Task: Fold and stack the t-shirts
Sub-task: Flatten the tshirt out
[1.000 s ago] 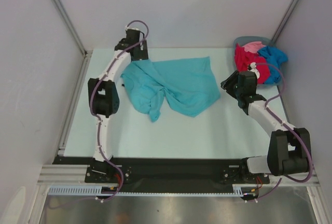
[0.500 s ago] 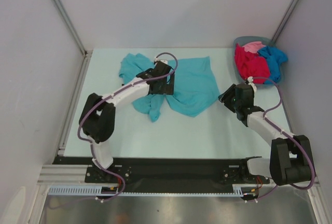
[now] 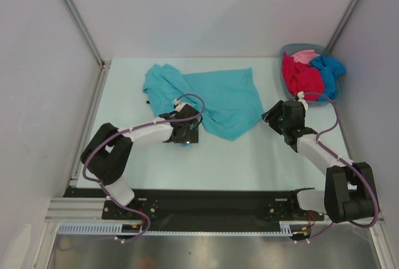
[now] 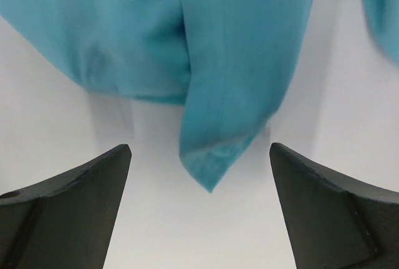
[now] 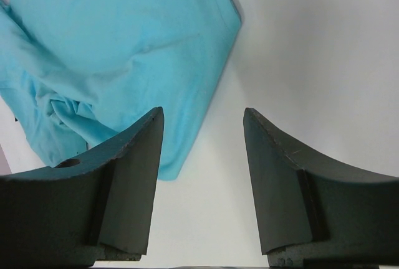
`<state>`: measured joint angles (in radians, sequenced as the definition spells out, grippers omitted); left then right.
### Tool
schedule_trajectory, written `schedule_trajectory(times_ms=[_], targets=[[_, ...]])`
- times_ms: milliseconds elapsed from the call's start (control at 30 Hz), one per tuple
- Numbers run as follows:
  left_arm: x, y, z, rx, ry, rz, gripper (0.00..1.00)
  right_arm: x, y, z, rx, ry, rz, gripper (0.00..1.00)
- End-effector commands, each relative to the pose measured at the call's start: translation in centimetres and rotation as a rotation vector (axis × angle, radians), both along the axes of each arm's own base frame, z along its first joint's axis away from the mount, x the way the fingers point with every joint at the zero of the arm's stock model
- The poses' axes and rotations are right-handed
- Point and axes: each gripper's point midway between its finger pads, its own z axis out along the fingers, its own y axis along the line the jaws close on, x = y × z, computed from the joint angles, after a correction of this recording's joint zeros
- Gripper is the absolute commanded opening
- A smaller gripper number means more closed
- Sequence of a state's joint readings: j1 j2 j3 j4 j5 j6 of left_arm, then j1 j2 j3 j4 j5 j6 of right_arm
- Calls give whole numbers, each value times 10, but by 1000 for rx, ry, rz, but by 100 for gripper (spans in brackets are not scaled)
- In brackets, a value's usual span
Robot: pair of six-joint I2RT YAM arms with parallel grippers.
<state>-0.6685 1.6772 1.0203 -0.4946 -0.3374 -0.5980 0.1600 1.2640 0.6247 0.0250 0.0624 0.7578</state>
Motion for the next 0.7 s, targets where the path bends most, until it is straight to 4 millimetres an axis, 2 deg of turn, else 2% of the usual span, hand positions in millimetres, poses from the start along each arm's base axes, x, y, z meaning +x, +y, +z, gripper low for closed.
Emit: schedule_trajectory(times_ms=[0,100,333,433,533,567,633,667], targets=[[-13,-23,7,-98,-40,5,100,11,2,24,4,-68,4,59],[-23,-28,3,-113,-35,3,100,12,1,24,5,-68,1,59],[-21,-38,6,-125,-50,-8,99,13,4,24,15,-70,5,58],[-19,-42,7,-124,-50,-17,90,12,4,24,16,-70,6,57],[-19,-44,4,-123,-44,-21,68,11,3,25,11,-73,8,56],[-19,-44,4,-121,-43,-23,54,11,3,25,11,-73,8,56],[-18,-44,8,-123,-52,-29,37,12,3,25,11,-73,8,56],[-17,-44,10,-124,-59,-28,22,12,3,24,12,-72,7,55]])
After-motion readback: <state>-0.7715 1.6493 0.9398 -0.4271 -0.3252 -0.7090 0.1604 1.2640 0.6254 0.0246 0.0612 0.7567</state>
